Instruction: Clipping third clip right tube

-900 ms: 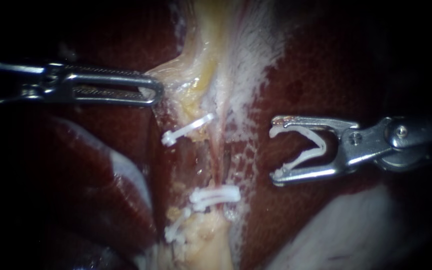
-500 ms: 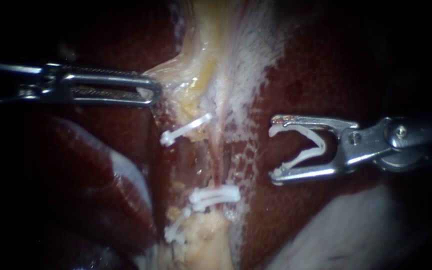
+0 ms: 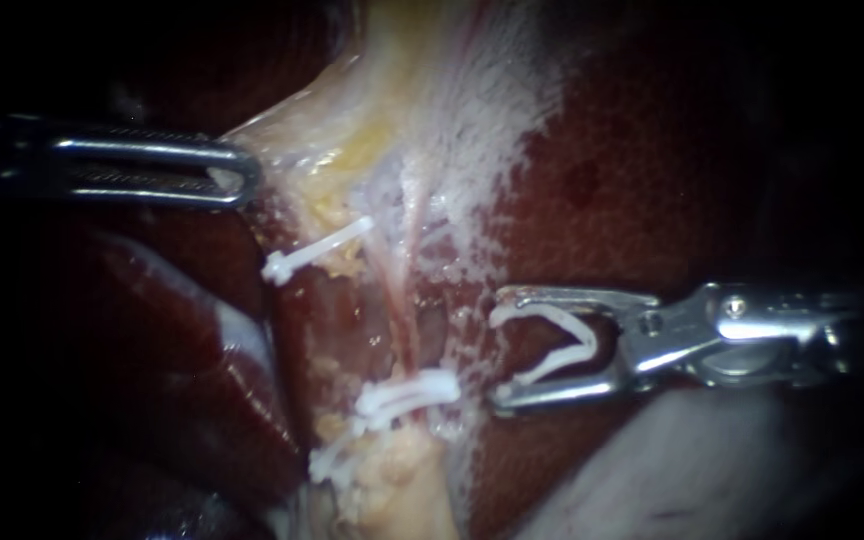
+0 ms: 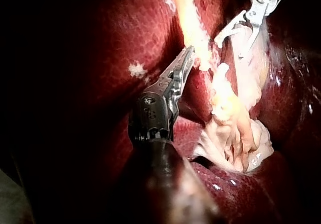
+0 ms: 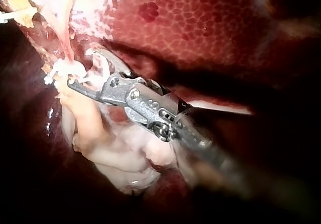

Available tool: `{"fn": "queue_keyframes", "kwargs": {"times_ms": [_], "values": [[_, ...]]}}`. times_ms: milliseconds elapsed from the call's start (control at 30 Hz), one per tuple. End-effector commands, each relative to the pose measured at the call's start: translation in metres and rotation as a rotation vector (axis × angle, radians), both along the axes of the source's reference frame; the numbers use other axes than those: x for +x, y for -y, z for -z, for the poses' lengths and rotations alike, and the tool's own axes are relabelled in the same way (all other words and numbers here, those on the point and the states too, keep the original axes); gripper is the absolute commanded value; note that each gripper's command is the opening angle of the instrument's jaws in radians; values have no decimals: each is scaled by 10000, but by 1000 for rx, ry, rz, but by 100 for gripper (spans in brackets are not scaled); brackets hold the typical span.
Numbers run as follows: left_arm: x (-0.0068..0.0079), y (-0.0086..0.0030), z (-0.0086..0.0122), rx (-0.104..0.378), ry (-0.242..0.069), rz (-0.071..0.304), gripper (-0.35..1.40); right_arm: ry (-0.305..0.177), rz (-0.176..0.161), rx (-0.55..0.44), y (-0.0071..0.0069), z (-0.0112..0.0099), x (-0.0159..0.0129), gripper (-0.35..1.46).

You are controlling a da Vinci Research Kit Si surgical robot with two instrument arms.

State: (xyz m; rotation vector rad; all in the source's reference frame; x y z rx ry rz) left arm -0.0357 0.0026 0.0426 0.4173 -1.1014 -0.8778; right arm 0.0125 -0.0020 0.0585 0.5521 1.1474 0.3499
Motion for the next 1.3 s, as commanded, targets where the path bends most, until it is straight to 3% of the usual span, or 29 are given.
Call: {"fn": "queue_keyframes", "kwargs": {"times_ms": [33, 267, 533, 800, 1067, 1300], "values": [[0, 1, 1, -1, 0, 0, -35, -2, 5, 2, 0, -2, 5, 59], [1, 4, 8, -2, 2, 2, -35, -4, 14, 11, -1, -15, 31, 58], [1, 6, 12, -1, 2, 2, -35, -27, 66, 36, 5, -28, 63, 56], [1, 6, 12, -1, 2, 2, -35, -46, 107, 53, 7, -26, 75, 53], [0, 5, 12, -1, 2, 3, -35, -44, 106, 60, 7, -22, 81, 49], [0, 5, 12, -1, 2, 3, -35, -23, 72, 82, 5, -24, 80, 39]]}}
